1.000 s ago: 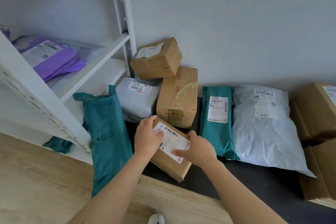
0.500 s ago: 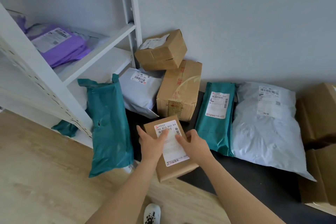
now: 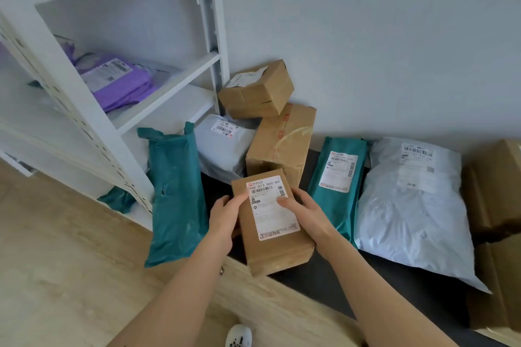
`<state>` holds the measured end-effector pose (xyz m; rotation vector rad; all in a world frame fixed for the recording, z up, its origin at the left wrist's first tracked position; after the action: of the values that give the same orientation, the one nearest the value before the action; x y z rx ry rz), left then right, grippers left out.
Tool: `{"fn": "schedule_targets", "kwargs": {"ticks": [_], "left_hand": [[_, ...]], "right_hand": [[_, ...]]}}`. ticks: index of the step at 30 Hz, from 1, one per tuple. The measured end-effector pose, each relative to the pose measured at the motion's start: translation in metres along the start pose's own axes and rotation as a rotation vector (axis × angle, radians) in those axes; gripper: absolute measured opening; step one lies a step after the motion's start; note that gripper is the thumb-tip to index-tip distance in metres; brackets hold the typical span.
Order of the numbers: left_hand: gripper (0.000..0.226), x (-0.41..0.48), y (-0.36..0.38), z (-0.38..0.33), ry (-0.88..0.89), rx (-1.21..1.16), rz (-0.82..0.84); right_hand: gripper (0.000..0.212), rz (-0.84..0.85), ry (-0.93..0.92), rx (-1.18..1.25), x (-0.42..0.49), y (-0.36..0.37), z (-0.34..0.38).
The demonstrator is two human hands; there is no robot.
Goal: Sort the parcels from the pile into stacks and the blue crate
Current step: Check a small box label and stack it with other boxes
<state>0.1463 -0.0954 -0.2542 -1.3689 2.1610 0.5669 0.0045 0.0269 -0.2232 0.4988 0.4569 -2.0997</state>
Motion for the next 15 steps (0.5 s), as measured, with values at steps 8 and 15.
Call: {"fn": "schedule_targets", "kwargs": {"ticks": [8, 15], "left_hand": [[0.047, -0.015, 0.017, -0.046, 0.095, -0.006, 0.051], [0.046, -0.028, 0.061, -0.084, 0.208, 0.071, 0.214]], "right_hand": [[0.048, 0.044, 0.006, 0.265, 0.001, -0.013, 0.020], [0.051, 0.113, -0.102, 0.457, 0.002, -0.024, 0.039]]}}
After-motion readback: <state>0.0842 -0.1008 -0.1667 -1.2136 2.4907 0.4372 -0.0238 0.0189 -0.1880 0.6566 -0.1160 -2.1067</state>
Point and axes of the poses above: each hand's wrist, its own x-axis towards the middle knuckle, its own y-axis out of the palm, z = x × y, the point moved 10 cm from there along x, towards the middle knuckle, and after that the axes turned 2 degrees about z, right-handed, at the moved point
